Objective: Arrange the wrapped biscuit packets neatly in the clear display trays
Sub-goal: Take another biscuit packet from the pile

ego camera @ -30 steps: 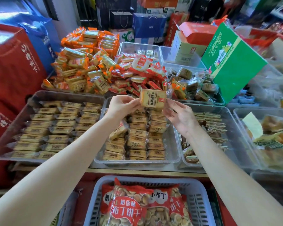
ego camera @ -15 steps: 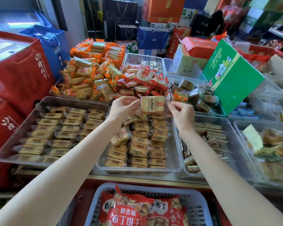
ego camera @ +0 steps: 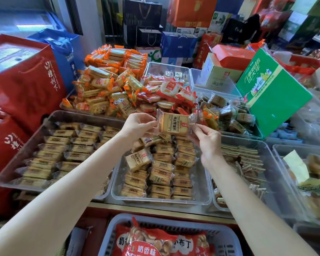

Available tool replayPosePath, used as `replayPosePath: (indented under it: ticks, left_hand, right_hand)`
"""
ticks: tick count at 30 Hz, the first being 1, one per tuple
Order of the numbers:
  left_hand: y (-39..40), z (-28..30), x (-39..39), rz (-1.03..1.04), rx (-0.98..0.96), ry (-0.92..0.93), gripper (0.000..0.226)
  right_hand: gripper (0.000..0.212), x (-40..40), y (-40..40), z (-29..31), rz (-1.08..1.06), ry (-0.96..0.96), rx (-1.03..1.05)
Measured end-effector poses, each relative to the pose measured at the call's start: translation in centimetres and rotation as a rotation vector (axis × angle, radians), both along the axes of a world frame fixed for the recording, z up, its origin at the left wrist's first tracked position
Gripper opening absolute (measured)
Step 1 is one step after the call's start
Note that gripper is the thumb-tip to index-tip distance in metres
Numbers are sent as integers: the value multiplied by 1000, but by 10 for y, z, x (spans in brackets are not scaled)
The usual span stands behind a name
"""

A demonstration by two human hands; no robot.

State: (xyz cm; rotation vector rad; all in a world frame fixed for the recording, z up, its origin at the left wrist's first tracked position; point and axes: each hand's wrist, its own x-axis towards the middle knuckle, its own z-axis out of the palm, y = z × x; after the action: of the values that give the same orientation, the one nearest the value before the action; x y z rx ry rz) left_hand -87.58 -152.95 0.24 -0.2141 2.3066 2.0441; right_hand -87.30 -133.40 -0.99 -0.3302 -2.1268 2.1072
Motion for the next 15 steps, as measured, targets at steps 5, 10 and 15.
replayPosePath:
  ticks: [5,10,15]
  left_hand:
    - [-13,-31,-9,99,-354,-3,5]
    - [-39,-55,-19,241,-580,-53,11]
    - [-46,-72,-23,245,-690,-70,27]
  right_hand:
    - [22,-20,-27,-23,41,138,631]
    - [34,-48,-55,-41,286,-169,196]
    - [46,-57,-56,-55,540,-286,99]
